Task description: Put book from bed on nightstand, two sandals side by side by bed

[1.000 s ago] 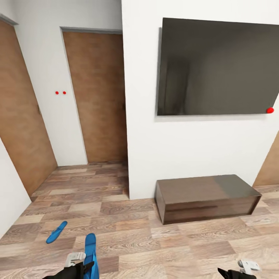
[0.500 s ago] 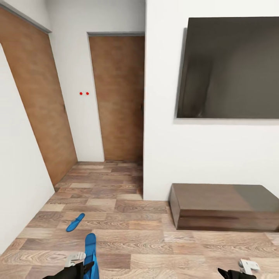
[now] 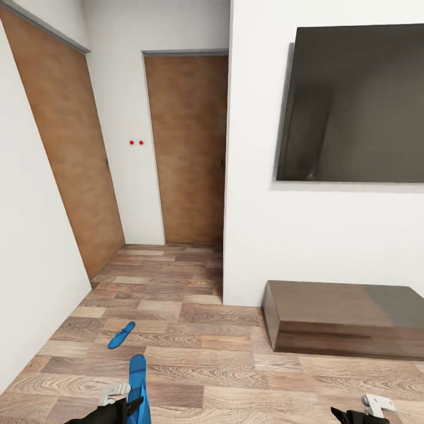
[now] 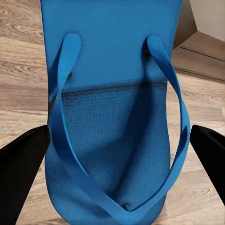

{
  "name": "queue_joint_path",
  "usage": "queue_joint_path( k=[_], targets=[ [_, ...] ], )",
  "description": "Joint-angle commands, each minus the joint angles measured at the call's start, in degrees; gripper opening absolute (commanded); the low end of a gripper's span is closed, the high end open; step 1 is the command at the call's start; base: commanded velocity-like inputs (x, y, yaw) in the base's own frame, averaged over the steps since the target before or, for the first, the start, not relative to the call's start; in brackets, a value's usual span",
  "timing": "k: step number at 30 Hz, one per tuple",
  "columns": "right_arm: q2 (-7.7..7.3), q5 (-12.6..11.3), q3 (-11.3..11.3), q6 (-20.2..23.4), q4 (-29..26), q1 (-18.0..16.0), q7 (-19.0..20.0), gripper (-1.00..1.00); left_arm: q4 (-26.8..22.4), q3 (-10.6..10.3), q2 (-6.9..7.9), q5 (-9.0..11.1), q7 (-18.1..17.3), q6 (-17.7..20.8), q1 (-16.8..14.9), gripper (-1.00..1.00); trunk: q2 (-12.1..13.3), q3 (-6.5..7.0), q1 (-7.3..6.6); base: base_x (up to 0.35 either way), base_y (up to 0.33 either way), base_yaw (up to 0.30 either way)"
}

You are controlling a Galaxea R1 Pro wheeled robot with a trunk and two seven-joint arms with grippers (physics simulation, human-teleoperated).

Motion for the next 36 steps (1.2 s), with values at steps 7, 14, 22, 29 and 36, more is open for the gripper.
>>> queue_joint_path(
  k=[7,14,22,29,36],
  targets=[
    [0.04,0.00,-0.35,0.52,-0.08,-0.04,0.38,1.00,0.09,0.43,-0.01,-0.19,-0.26,-0.10,-0.05,-1.00,2.77,1.18,-1.54,0.000,0.000,0.000],
    [0.04,0.00,-0.35,0.52,-0.08,-0.04,0.38,1.00,0.09,0.43,0.03,-0.19,-0.26,-0.10,-0.05,-1.00,5.17,2.26,-2.86,0.000,0.000,0.000],
    [0.04,0.00,-0.35,0.52,-0.08,-0.04,0.38,1.00,0.09,0.43,0.05,-0.11,-0.26,-0.10,-0.05,-1.00,5.17,2.26,-2.86,0.000,0.000,0.000],
    [0.04,0.00,-0.35,0.52,-0.08,-0.04,0.38,1.00,0.09,0.43,0.06,-0.09,-0.26,-0.10,-0.05,-1.00,5.17,2.26,-2.86,0.000,0.000,0.000],
    [0.04,0.00,-0.35,0.52,-0.08,-0.04,0.38,1.00,0.09,0.43,0.06,-0.08,-0.26,-0.10,-0.05,-1.00,5.17,2.26,-2.86,0.000,0.000,0.089]
  ],
)
